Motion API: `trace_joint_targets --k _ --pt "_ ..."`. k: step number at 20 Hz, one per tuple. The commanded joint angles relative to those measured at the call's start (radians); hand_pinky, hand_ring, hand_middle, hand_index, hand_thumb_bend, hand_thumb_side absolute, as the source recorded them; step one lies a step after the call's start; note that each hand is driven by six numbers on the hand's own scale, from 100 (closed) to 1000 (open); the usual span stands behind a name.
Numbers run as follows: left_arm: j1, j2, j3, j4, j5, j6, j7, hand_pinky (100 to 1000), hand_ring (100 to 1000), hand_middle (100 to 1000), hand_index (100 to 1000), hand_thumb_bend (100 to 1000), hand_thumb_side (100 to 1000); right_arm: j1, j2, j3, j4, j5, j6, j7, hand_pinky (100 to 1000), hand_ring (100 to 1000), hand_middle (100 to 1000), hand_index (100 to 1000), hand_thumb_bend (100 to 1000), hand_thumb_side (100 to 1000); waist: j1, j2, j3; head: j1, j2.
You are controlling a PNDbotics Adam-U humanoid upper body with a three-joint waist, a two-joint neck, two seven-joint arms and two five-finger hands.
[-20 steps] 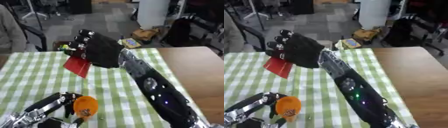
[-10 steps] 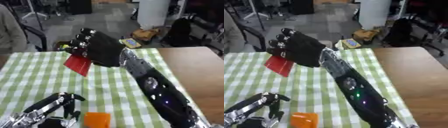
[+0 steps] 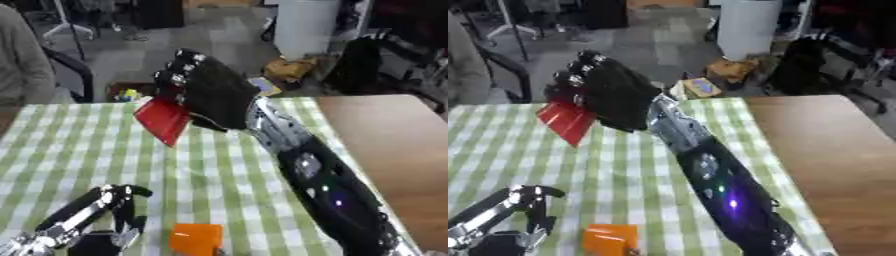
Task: Pour the contents of one cup into another cup.
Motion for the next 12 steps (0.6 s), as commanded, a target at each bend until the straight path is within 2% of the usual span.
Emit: trace_joint_targets --k 1,4,7,10,11,12 --pt "0.008 0.008 0.051 -0.032 0.039 0.0 0.039 503 374 413 856 100 296 0.004 -0.028 -0.055 0.037 -0.157 0.048 0.031 448 235 321 708 100 100 0.003 -0.014 -0.001 0.003 -0.014" --pt "0.04 0.008 0.093 -0.07 0.073 0.003 0.075 508 376 415 859 100 306 0.036 -0.042 -0.093 0.098 -0.348 0.092 0.084 441 205 280 697 100 100 0.003 -0.013 -0.001 0.003 -0.015" --pt "0.067 0.004 0.125 -0.107 0.108 0.006 0.1 518 382 423 863 100 313 0.064 -0.05 -0.113 0.153 -0.503 0.11 0.14 440 192 259 690 100 100 0.003 -0.011 0.0 0.003 -0.016" --pt "0.093 -0.008 0.155 -0.15 0.146 0.003 0.12 548 402 445 873 100 415 0.1 -0.049 -0.126 0.213 -0.636 0.121 0.203 446 189 248 705 100 100 0.003 -0.009 0.001 0.002 -0.017" --pt "0.1 -0.012 0.163 -0.164 0.157 0.002 0.126 562 413 458 875 100 528 0.11 -0.048 -0.13 0.231 -0.676 0.123 0.226 456 199 250 723 114 103 0.003 -0.009 0.001 0.001 -0.017" --pt "0.108 -0.017 0.171 -0.177 0.167 0.001 0.134 572 423 470 876 100 581 0.121 -0.047 -0.131 0.252 -0.713 0.125 0.256 465 210 257 741 160 137 0.003 -0.008 0.002 0.001 -0.018"
